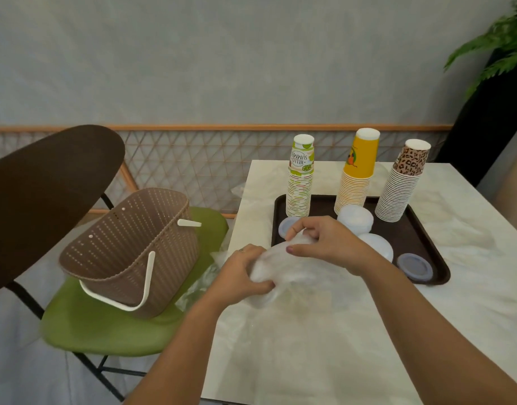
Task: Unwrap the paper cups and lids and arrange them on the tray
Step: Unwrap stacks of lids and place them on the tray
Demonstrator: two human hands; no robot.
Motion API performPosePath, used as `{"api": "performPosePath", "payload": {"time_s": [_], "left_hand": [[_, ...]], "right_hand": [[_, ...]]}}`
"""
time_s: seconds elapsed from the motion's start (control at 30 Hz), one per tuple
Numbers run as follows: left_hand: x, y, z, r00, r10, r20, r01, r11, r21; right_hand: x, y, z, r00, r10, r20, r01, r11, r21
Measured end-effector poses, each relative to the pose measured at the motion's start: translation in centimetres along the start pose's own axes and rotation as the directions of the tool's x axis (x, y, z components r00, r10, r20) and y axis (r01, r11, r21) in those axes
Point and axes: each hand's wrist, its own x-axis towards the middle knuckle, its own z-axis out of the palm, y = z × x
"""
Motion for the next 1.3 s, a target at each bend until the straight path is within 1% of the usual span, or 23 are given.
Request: {"api": "performPosePath", "payload": {"time_s": [0.07, 0.23, 0.33, 0.4, 0.43, 0.47, 0.53, 0.6, 0.63, 0.67, 0.7, 0.73, 0.77, 0.8, 0.9, 0.93, 1.0, 1.07, 1.17, 1.2, 1.23, 1.27, 1.3], "left_hand": [[-0.1, -1.0, -0.3, 1.0, 0.009, -0.02, -0.009, 1.0, -0.003], [-0.6, -3.5, -0.6, 0.996, -0.058, -0.067, 0.053, 0.996, -0.074], [-0.7, -4.8, -0.3, 0.995, -0.081, -0.059, 0.079, 0.996, -0.044], [-0.8, -5.5, -0.2, 0.992, -0.107, -0.07, 0.106, 0.994, -0.018], [-0.8, -5.7, -0.2, 0.99, -0.119, -0.074, 0.12, 0.993, 0.003], [-0.9, -5.9, -0.2, 0.989, -0.127, -0.072, 0.129, 0.991, 0.035], [-0.9, -5.8, -0.1, 0.988, -0.153, -0.02, 0.154, 0.979, 0.137], [-1.0, -4.8, -0.5, 0.986, -0.161, 0.047, 0.146, 0.961, 0.236], [-1.0, -3.9, -0.8, 0.99, -0.135, 0.05, 0.12, 0.964, 0.236], [-1.0, -2.9, -1.3, 0.995, -0.093, 0.018, 0.089, 0.98, 0.178], [-1.2, -1.5, -1.7, 0.996, -0.083, -0.045, 0.085, 0.995, 0.058], [-1.5, -0.1, -2.1, 0.987, -0.094, -0.128, 0.081, 0.992, -0.101], [-1.8, 1.0, -2.4, 0.977, -0.122, -0.177, 0.071, 0.96, -0.269], [-2.0, 2.1, -2.7, 0.97, -0.158, -0.184, 0.077, 0.919, -0.386], [-2.3, 3.2, -2.0, 0.971, -0.217, -0.101, 0.15, 0.881, -0.449], [-2.4, 3.2, -1.7, 0.965, -0.246, -0.089, 0.174, 0.859, -0.482], [-2.5, 2.8, -1.3, 0.947, -0.308, -0.091, 0.198, 0.783, -0.589], [-2.5, 2.4, -1.3, 0.92, -0.383, -0.081, 0.205, 0.649, -0.733], [-2.3, 2.0, -1.6, 0.874, -0.486, -0.013, 0.214, 0.408, -0.887], [-2.2, 1.9, -1.7, 0.859, -0.512, 0.011, 0.213, 0.338, -0.917], [-2.0, 1.9, -1.7, 0.845, -0.534, 0.033, 0.208, 0.272, -0.94], [-1.8, 1.9, -1.7, 0.833, -0.552, 0.049, 0.207, 0.228, -0.952], [-1.7, 1.9, -1.7, 0.824, -0.565, 0.054, 0.208, 0.211, -0.955]], "right_hand": [[0.0, 0.2, -0.2, 1.0, 0.024, 0.005, -0.024, 0.999, -0.046], [0.0, 0.5, -0.1, 0.992, 0.11, 0.063, -0.084, 0.946, -0.314], [0.2, 0.4, 0.2, 0.983, 0.185, 0.012, -0.165, 0.901, -0.401], [0.3, 0.5, 0.0, 0.973, 0.227, -0.037, -0.223, 0.885, -0.409], [0.2, 0.7, 0.0, 0.971, 0.234, -0.058, -0.239, 0.901, -0.364], [0.1, 0.7, 0.1, 0.969, 0.233, -0.081, -0.246, 0.932, -0.267], [-0.1, 0.6, 0.9, 0.965, 0.227, -0.133, -0.23, 0.973, -0.005], [-0.3, 0.5, 2.1, 0.955, 0.222, -0.196, -0.191, 0.968, 0.164], [-0.2, 0.6, 2.7, 0.95, 0.224, -0.217, -0.176, 0.959, 0.221], [-0.1, 0.6, 3.4, 0.945, 0.233, -0.229, -0.163, 0.945, 0.285], [0.0, 0.6, 4.0, 0.941, 0.246, -0.232, -0.153, 0.922, 0.356], [0.0, 0.3, 4.4, 0.939, 0.26, -0.223, -0.148, 0.894, 0.423], [0.1, 0.0, 4.9, 0.94, 0.27, -0.206, -0.145, 0.867, 0.476], [0.0, -0.5, 5.3, 0.948, 0.267, -0.174, -0.14, 0.84, 0.525], [-0.5, -2.0, 6.0, 0.98, 0.2, -0.003, -0.155, 0.769, 0.62], [-0.7, -2.4, 6.3, 0.985, 0.172, 0.033, -0.157, 0.789, 0.595], [-0.9, -2.6, 6.8, 0.989, 0.138, 0.047, -0.145, 0.881, 0.45], [-0.7, -2.2, 7.5, 0.989, 0.144, -0.025, -0.13, 0.942, 0.309], [-0.2, -1.4, 8.3, 0.979, 0.132, -0.156, -0.102, 0.978, 0.183], [-0.1, -1.1, 8.4, 0.976, 0.137, -0.168, -0.104, 0.976, 0.19], [0.1, -0.8, 8.4, 0.973, 0.161, -0.164, -0.12, 0.964, 0.237], [0.3, -0.5, 8.5, 0.968, 0.209, -0.139, -0.155, 0.932, 0.327], [0.5, -0.4, 8.5, 0.957, 0.273, -0.099, -0.203, 0.872, 0.445]]}}
